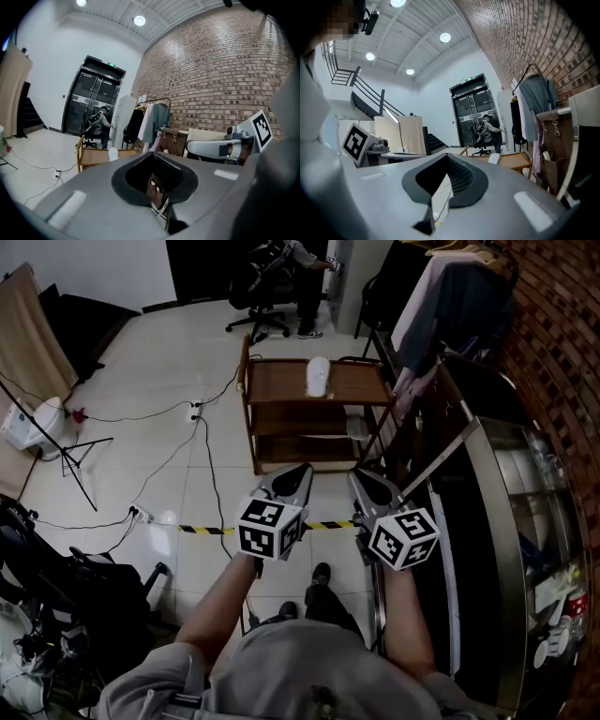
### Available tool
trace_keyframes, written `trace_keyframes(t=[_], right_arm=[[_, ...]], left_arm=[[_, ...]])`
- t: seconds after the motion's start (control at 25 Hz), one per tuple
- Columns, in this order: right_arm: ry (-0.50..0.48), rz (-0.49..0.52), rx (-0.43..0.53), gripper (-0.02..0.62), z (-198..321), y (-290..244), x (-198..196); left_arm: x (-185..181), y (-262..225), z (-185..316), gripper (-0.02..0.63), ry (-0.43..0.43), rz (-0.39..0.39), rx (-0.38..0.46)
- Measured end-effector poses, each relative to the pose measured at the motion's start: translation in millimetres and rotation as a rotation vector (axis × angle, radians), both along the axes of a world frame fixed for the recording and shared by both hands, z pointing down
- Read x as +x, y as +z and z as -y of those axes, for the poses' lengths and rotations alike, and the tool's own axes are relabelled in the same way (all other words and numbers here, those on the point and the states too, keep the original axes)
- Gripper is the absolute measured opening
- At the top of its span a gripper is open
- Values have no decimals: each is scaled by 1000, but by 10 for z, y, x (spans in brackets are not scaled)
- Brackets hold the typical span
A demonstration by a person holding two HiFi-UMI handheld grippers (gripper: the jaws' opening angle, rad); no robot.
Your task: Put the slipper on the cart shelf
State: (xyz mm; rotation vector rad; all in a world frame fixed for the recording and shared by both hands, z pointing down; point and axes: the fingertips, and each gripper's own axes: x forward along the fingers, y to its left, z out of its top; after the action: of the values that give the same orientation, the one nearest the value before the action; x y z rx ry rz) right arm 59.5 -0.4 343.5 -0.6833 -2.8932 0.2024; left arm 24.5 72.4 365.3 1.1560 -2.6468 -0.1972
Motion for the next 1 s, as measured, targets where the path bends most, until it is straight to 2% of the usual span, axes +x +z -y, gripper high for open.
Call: trace_keyframes(t=[0.44,0.68,1.0], right_arm=[[-59,-15,-9,0,514,335,-1563],[-101,-5,-22,0,693,317,-2215],[-89,-14,-16,0,742,416,-3060]], left_arm=[[-1418,291,423,8,-93,-24,-44],[-2026,346,626,8,-121,-38,-58],[-2889,384,673,8,-120,-28,-57]])
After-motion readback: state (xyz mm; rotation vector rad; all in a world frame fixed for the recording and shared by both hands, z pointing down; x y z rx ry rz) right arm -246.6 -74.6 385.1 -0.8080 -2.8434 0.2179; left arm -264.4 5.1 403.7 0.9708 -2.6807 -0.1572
